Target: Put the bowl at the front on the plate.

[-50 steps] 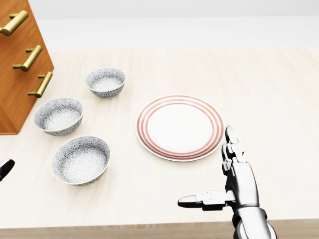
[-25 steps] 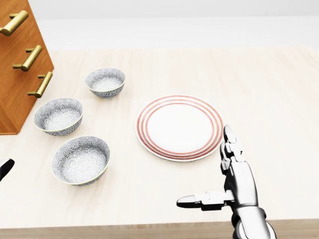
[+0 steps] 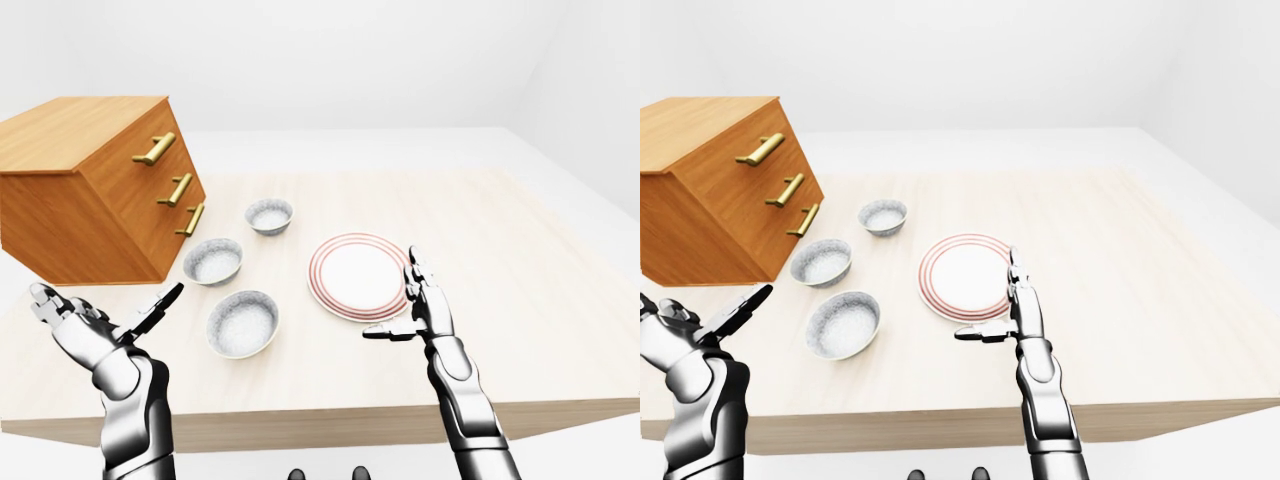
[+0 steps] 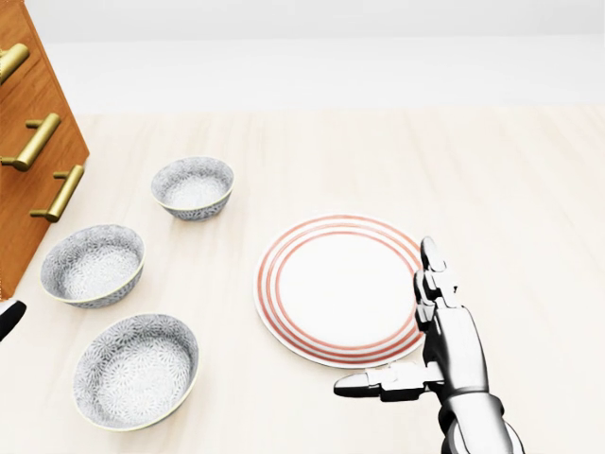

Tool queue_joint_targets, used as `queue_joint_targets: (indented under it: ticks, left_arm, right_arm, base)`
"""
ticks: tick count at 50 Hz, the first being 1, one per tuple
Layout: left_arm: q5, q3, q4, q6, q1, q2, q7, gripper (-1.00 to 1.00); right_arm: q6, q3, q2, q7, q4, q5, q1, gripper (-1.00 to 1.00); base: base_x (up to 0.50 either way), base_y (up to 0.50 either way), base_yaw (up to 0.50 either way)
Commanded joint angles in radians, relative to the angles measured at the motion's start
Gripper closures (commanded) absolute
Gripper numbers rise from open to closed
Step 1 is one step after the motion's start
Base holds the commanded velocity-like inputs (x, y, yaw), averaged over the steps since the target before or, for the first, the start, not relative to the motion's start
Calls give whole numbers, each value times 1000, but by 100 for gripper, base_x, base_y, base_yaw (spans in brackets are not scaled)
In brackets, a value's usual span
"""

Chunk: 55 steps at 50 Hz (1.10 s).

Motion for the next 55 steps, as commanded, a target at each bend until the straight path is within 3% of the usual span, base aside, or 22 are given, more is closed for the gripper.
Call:
queue_joint_targets:
  ticks: [1,8,12,15,19,20,23,27,30,33,36,38,40,43,46,47,48,55]
  left_arm:
    - [-3,-2,7,0,-4,2,0,-100]
    - [-1,-1,-8,7,2,0,0,-100]
    - [2,-2,-3,1,3,-2,0,-100]
    - [6,-5,22,-21,-3,-2,0,-100]
    - [4,-6,21,-18,-4,0,0,-100]
    - [1,-3,9,1,-5,3,0,-100]
    - [-1,-2,-1,9,-4,3,0,-100]
    - [-1,-2,-3,6,-1,1,0,-100]
    - [3,-3,24,-15,-8,2,0,-100]
    - [3,-4,11,-8,-3,2,0,-100]
    - [4,-6,14,-9,-4,1,0,-100]
    - [7,-8,27,-23,-8,1,0,-100]
    - [5,-7,9,-8,-2,1,0,-100]
    - [6,-7,21,-18,-5,1,0,-100]
    - [4,-6,10,-7,-2,2,0,-100]
    - [-2,-5,3,13,-4,4,0,-100]
    - [1,-4,7,18,-8,6,0,-100]
    - [4,-6,18,5,-9,4,0,-100]
  right_arm:
    - [-17,0,-1,10,21,-1,-6,-100]
    - [-3,3,0,8,4,-7,-3,-100]
    - [-4,5,1,8,-1,-8,0,-100]
    - [-4,5,2,9,-4,-7,1,-100]
    - [-17,3,1,13,8,-2,-1,-100]
    - [-11,4,2,13,2,-2,-1,-100]
    - [-14,3,2,12,6,1,-3,-100]
    - [-6,5,2,10,-2,-2,-1,-100]
    - [1,6,3,8,-9,-3,0,-100]
    - [-13,7,2,8,-13,-7,5,-100]
    - [-7,26,2,4,-49,-42,20,-100]
    - [32,46,14,13,-87,-52,28,-100]
    - [31,54,31,35,-132,10,39,-100]
    - [44,77,25,11,-171,-45,24,-100]
    - [44,101,29,1,-268,-83,9,-100]
    - [44,127,20,8,-295,-129,-5,-100]
    - [44,150,12,23,-322,-180,-21,-100]
    - [44,211,42,61,-371,-299,-38,-100]
  base:
    - [50,0,0]
    - [50,0,0]
    - [50,0,0]
    - [50,0,0]
    - [50,0,0]
    - [50,0,0]
    - [50,0,0]
    - [50,0,0]
    - [29,0,0]
    - [0,0,0]
    - [0,0,0]
    - [0,0,0]
    - [0,0,0]
    - [0,0,0]
    - [0,0,0]
    - [0,0,0]
    - [0,0,0]
    - [0,0,0]
